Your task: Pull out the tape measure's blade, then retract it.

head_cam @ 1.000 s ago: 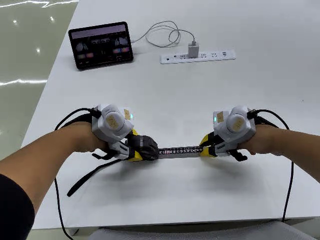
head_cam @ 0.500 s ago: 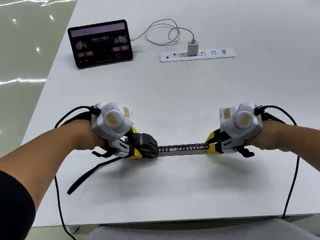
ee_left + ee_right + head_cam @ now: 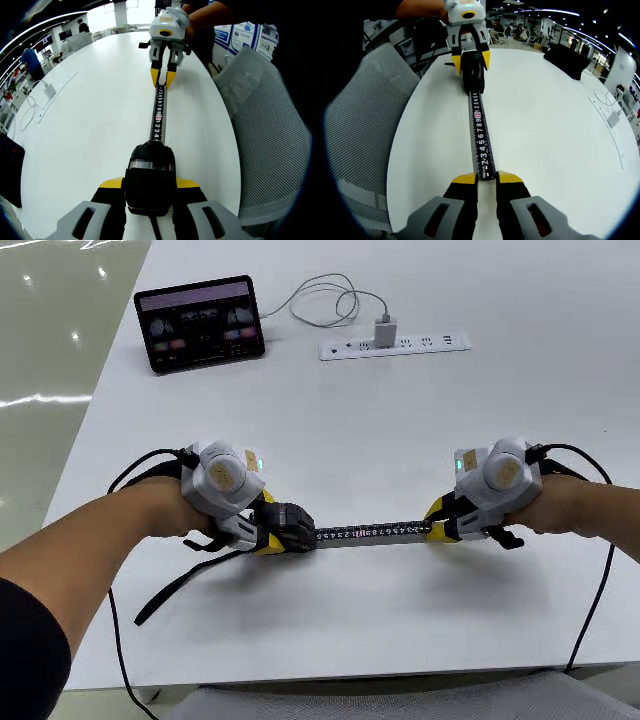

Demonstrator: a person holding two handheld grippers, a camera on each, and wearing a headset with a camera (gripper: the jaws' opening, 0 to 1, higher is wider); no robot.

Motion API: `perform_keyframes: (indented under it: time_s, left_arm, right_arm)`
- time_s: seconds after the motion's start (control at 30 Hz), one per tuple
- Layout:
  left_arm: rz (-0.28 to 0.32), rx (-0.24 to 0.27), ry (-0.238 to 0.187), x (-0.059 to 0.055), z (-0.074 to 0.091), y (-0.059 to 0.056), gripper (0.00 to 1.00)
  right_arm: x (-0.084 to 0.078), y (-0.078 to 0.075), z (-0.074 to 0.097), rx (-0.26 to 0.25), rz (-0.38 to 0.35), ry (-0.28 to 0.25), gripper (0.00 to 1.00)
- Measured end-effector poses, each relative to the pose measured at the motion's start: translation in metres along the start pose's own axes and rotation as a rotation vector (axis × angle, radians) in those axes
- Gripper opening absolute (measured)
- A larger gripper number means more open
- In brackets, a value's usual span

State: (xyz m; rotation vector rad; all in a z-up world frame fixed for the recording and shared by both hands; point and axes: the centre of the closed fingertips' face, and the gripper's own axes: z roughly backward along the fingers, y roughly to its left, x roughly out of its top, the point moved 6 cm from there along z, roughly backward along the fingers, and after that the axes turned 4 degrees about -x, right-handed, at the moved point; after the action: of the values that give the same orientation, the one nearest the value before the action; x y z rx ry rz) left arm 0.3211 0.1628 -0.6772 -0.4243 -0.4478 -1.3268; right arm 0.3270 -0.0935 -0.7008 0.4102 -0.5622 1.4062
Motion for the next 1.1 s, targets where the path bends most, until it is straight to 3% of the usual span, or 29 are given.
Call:
perform_keyframes:
  time_s: [1.1]
  left_arm:
    - [0.006, 0.003, -0.003, 0.002, 0.002, -0.004, 0.31]
  right_arm:
    - [-0.027, -0.006, 0.021, -0.019, -0.031, 0.023, 0.08]
